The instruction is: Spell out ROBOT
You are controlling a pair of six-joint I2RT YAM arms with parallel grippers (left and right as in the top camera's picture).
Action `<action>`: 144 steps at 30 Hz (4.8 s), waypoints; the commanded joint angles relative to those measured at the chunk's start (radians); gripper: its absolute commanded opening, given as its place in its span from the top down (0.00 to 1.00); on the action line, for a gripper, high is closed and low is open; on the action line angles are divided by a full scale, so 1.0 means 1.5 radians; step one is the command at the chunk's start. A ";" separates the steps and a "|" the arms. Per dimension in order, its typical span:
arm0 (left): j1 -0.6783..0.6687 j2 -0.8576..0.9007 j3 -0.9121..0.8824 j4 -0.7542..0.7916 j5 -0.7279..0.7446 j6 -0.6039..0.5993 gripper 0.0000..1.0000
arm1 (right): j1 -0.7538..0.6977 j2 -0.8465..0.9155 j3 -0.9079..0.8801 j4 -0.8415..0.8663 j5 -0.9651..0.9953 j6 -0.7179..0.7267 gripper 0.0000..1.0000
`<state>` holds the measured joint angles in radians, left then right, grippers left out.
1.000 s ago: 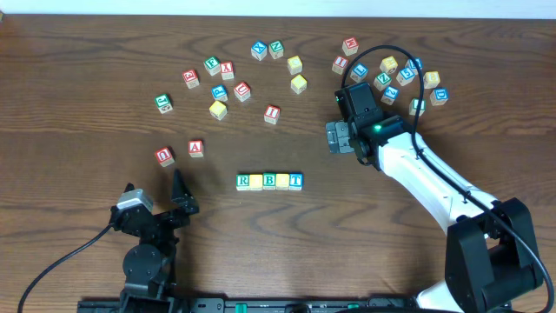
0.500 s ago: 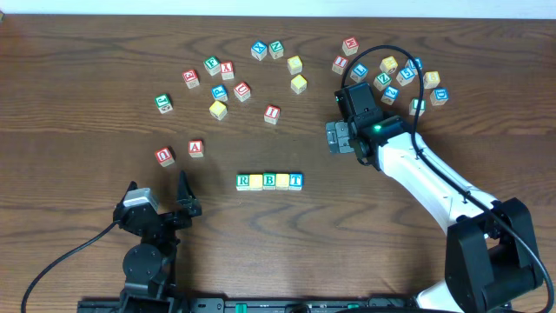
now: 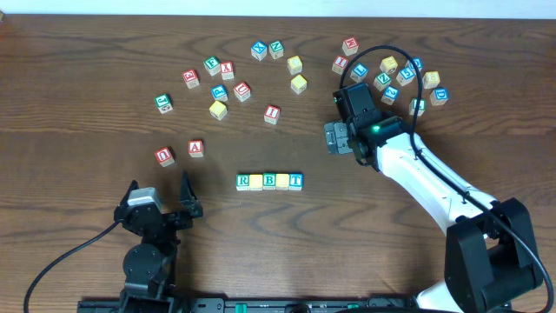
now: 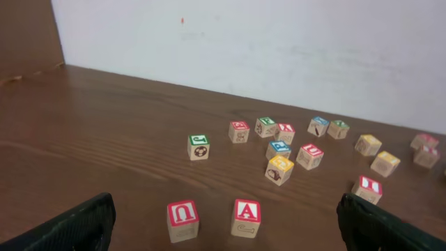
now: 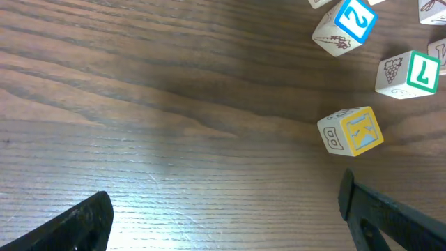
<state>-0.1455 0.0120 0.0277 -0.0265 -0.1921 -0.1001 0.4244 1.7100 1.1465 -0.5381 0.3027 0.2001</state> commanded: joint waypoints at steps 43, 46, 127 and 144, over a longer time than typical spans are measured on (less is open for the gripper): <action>-0.001 -0.008 -0.016 -0.030 0.105 0.131 0.00 | 0.006 -0.015 0.010 -0.001 0.001 0.001 0.01; -0.001 -0.007 -0.016 -0.030 0.106 0.131 0.00 | 0.006 -0.015 0.010 -0.001 0.001 0.001 0.01; -0.001 -0.005 -0.015 -0.030 0.106 0.131 0.00 | 0.006 -0.016 0.010 -0.004 0.001 0.001 0.01; -0.001 -0.005 -0.015 -0.030 0.106 0.131 0.00 | -0.042 -0.313 -0.178 0.234 0.022 -0.075 0.01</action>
<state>-0.1459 0.0109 0.0288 -0.0410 -0.0311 0.0834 0.3950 1.3266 0.9798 -0.2264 0.3336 0.1116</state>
